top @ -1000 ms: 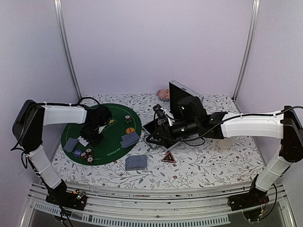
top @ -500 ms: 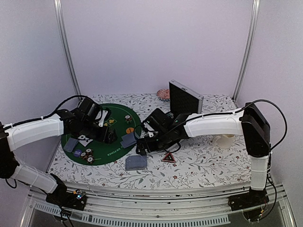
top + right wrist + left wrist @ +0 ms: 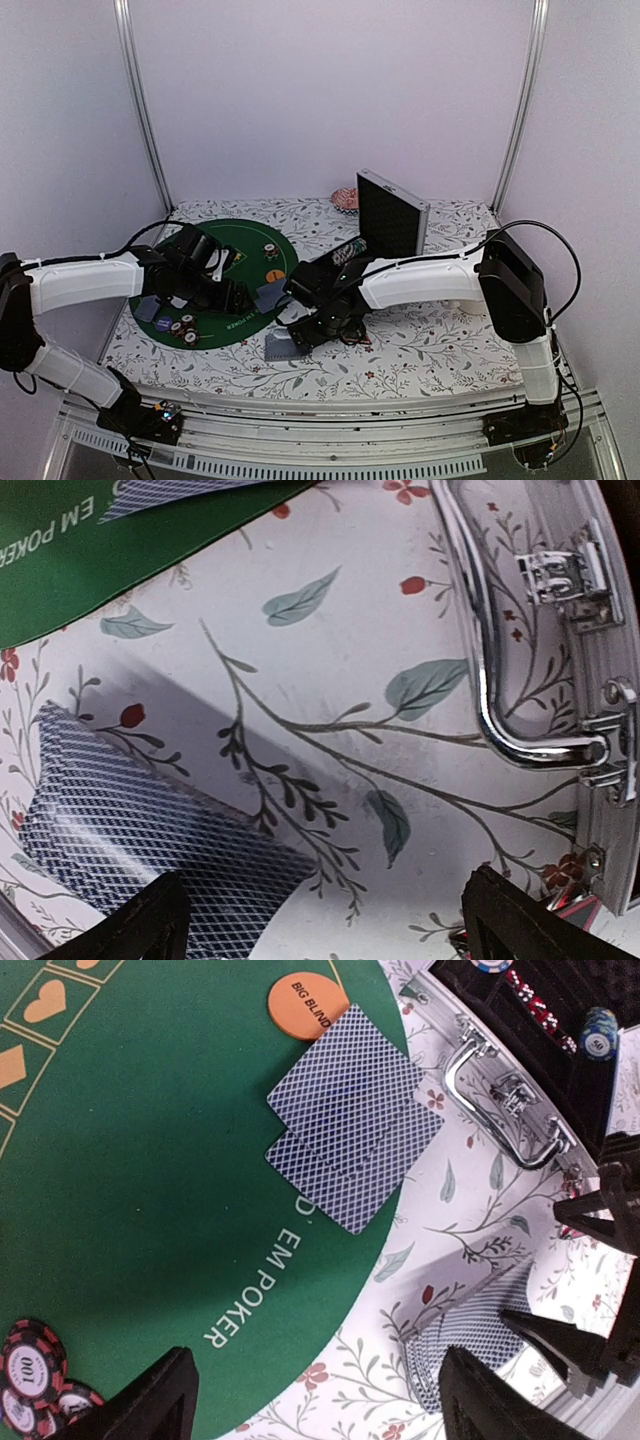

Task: Distribute texas hold em gaming equipment
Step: Adjust the face-down deck piles at the center of the board.

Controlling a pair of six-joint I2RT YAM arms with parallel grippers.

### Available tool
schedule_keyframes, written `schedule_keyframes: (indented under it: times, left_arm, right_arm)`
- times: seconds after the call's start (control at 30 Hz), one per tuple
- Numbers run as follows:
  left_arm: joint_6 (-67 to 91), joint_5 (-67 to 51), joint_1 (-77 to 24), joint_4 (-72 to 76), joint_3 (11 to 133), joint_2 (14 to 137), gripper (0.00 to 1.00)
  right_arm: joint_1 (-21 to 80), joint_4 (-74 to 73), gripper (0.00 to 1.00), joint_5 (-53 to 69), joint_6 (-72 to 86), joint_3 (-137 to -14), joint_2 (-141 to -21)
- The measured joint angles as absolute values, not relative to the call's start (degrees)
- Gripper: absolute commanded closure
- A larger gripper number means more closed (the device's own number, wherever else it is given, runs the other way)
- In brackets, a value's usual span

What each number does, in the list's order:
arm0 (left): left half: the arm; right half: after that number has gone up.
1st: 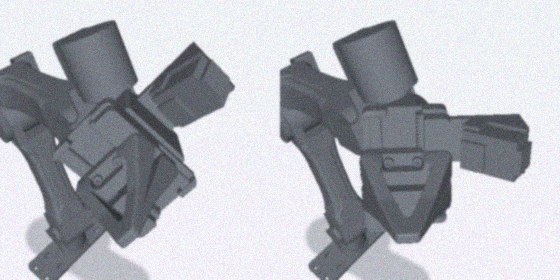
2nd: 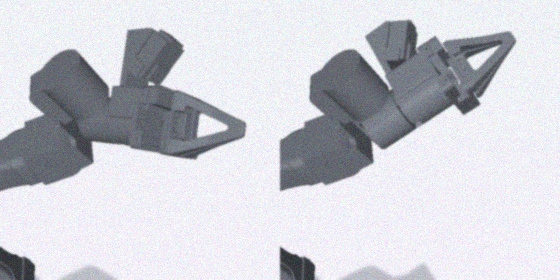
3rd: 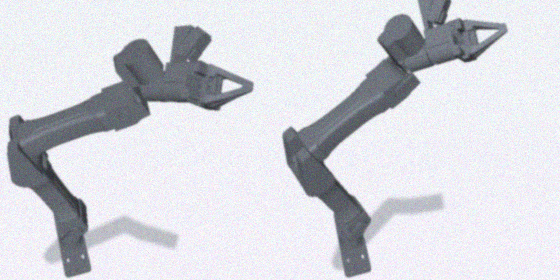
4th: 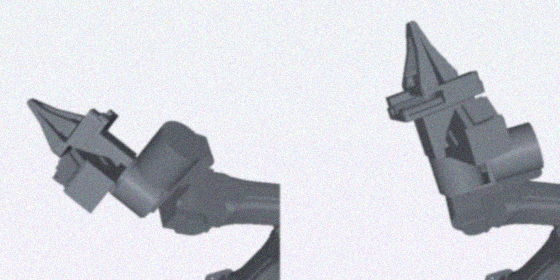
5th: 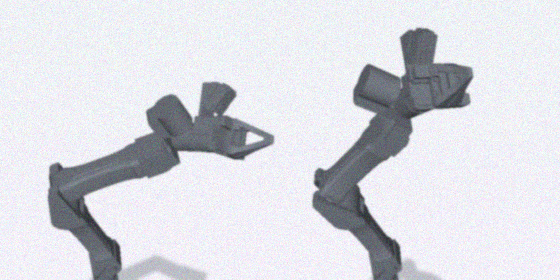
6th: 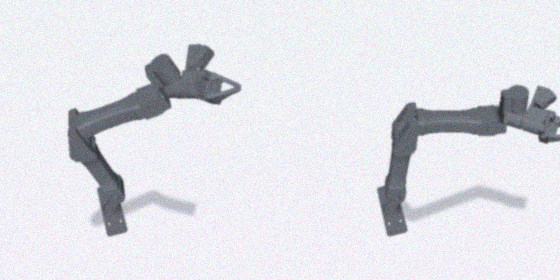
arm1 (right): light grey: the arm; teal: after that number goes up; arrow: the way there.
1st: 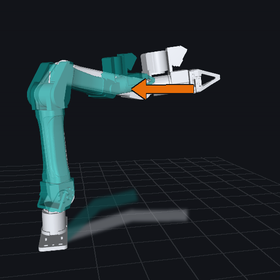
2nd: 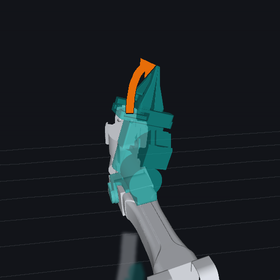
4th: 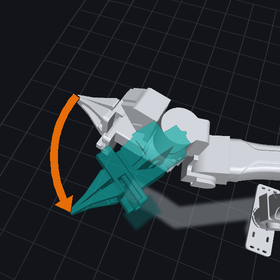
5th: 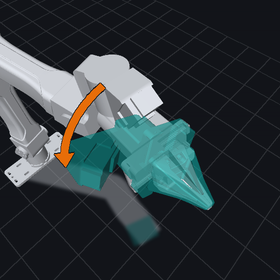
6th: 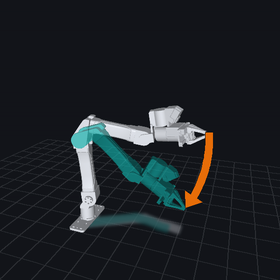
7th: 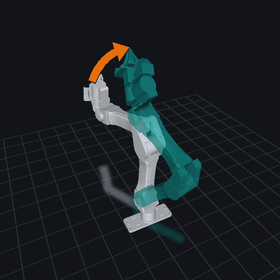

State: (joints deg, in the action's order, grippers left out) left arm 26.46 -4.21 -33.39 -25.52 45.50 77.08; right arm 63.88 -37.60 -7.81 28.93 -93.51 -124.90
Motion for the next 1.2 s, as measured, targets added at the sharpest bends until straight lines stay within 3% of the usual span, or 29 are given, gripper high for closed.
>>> schedule_keyframes:
  times: [0.17, 0.3, 0.57, 0.77, 1.03, 1.2]
  left_arm:
    - [26.44, -4.29, -33.43, -25.5, 45.5, 77.62, 0.15]
    - [26.41, -4.51, -33.8, -25.43, 45.5, 77.69, 0.22]
    - [26.74, -6.39, -36.67, -24.56, 45.21, 77.93, 0.42]
    - [28.14, -8.45, -39.57, -23.27, 42.89, 79.18, 0.54]
    - [28.84, -10.17, -40.82, -21.43, 42.19, 82.83, 0.59]
    - [28.97, -11.2, -41.06, -19.88, 41.65, 84.58, 0.6]
  right_arm:
    - [63.86, -38.81, 0.03, -10.72, 28.91, -93.58, -124.88]
    - [63.86, -38.59, 0.06, -10.55, 28.27, -93.51, -124.68]
    - [61.76, -30.17, 0.33, 1.04, 27.55, -85.71, -117.99]
    - [57.28, -22.09, 0.46, 9.85, 31.18, -78.72, -114.43]
    - [56.23, -16.53, 0.63, 17.74, 34.79, -76.53, -115.22]
    - [56.23, -14.31, 0.63, 20.25, 35.44, -76.53, -115.59]
